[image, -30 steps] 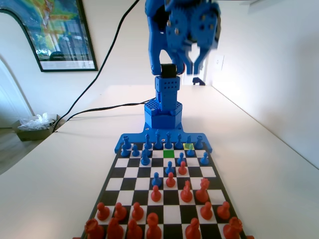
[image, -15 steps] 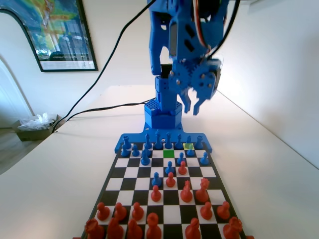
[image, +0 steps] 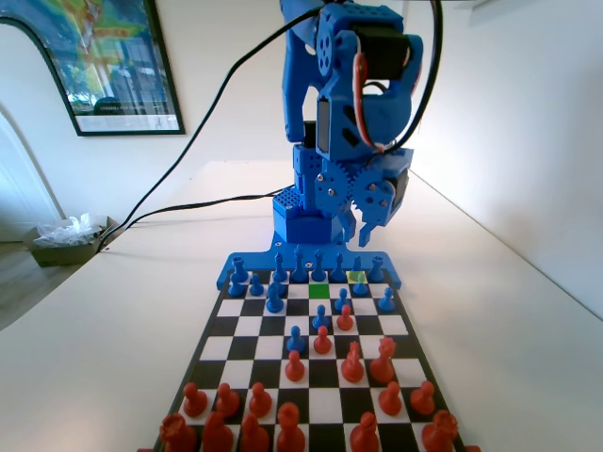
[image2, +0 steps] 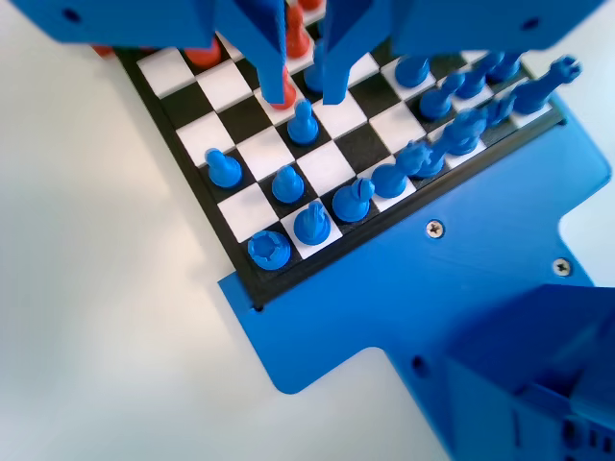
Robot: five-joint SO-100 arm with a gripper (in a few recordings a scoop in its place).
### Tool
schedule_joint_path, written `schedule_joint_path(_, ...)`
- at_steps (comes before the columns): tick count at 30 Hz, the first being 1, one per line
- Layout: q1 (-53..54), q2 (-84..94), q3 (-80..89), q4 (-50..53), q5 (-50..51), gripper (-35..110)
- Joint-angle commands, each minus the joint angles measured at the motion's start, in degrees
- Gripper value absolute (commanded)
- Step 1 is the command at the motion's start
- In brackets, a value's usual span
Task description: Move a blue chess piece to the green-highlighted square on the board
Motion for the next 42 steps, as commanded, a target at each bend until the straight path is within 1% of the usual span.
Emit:
schedule_joint_path(1,-1.8,2.9,1.3,-0.9,0.2,8)
schedule_joint_path(14,-6.9,7.5,9.4,-4.2,1.8,8)
schedule_joint_path(25,-6.9,7.5,13.7,-7.7,0.8,8)
schedule_joint_path(42,-7.1,6.6,15.6,-11.6,-0.2,10)
